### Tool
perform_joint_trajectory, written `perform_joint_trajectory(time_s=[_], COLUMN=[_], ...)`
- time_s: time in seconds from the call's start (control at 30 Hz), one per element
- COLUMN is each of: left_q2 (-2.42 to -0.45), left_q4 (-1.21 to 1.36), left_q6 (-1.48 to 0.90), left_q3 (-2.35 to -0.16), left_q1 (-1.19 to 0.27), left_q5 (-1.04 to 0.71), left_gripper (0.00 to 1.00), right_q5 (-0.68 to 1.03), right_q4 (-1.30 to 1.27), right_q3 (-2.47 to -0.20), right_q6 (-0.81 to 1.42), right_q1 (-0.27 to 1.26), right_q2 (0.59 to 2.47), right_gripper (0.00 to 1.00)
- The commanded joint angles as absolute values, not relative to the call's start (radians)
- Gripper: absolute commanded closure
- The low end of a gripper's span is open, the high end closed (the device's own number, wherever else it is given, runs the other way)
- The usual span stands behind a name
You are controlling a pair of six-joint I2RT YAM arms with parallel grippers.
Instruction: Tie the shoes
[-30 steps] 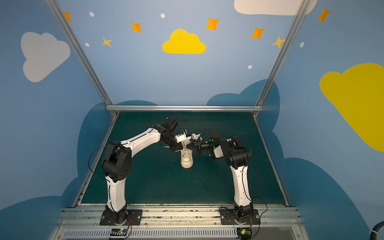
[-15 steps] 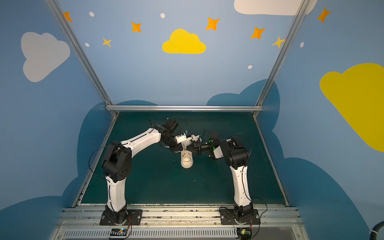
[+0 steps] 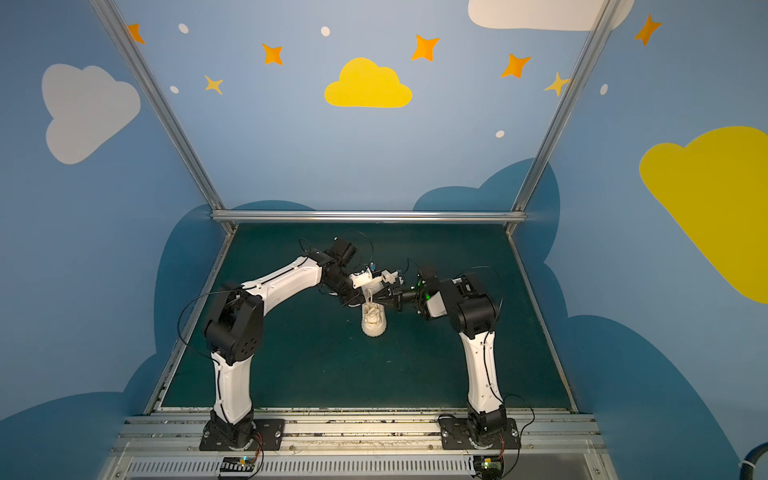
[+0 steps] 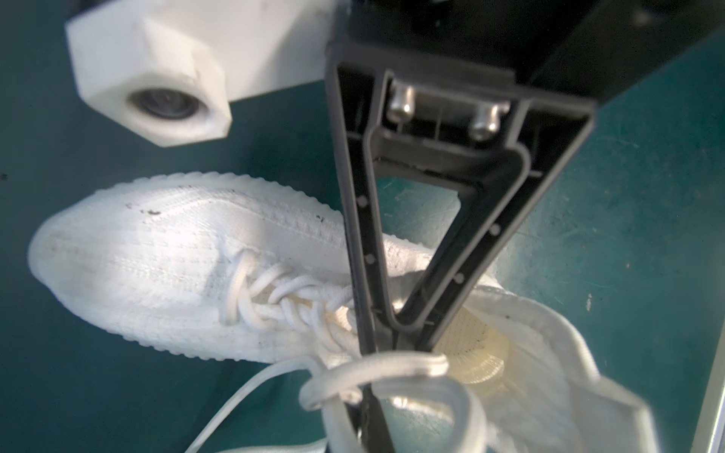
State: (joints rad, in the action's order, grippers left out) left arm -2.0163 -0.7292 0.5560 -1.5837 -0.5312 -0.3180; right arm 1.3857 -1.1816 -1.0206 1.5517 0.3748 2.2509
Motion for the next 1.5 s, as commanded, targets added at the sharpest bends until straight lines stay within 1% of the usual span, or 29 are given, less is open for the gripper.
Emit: perform_joint_trajectory(time_s=[0.0, 0.23, 0.43, 0.73, 0.9, 1.3, 1.47], left_q2=[-1.981, -1.965, -1.976, -1.979, -1.983, -1.987, -1.987], left_q4=[-0.766, -0.791, -0.82, -0.822, -0.794, -0.695, -0.676], left_q6=[0.554, 0.561, 0.56, 0.531, 0.498, 0.419, 0.42], left_q3=[-1.565, -1.562, -1.587, -1.596, -1.589, -1.572, -1.554], left_q1=[-0.535, -0.535, -0.535, -0.538, -0.538, -0.538, -0.538], left_q5=[-0.347, -0.347, -0.405, -0.45, -0.447, -0.457, -0.451], left_gripper=[0.97, 0.97, 0.94, 0.95, 0.97, 0.97, 0.97], right_q5=[1.407, 1.403, 1.401, 1.388, 1.391, 1.394, 1.4], right_q4=[-1.181, -1.187, -1.199, -1.217, -1.23, -1.239, -1.256], right_q3=[-1.011, -1.012, -1.005, -1.007, -1.007, -1.008, -1.006], right_q6=[1.54, 1.542, 1.548, 1.566, 1.578, 1.587, 1.6], right_q1=[0.379, 0.38, 0.382, 0.39, 0.39, 0.388, 0.388], right_q2=[2.226, 2.226, 2.229, 2.231, 2.233, 2.227, 2.22], right_gripper=[1.0, 1.0, 1.0, 1.0, 1.0, 1.0, 0.96])
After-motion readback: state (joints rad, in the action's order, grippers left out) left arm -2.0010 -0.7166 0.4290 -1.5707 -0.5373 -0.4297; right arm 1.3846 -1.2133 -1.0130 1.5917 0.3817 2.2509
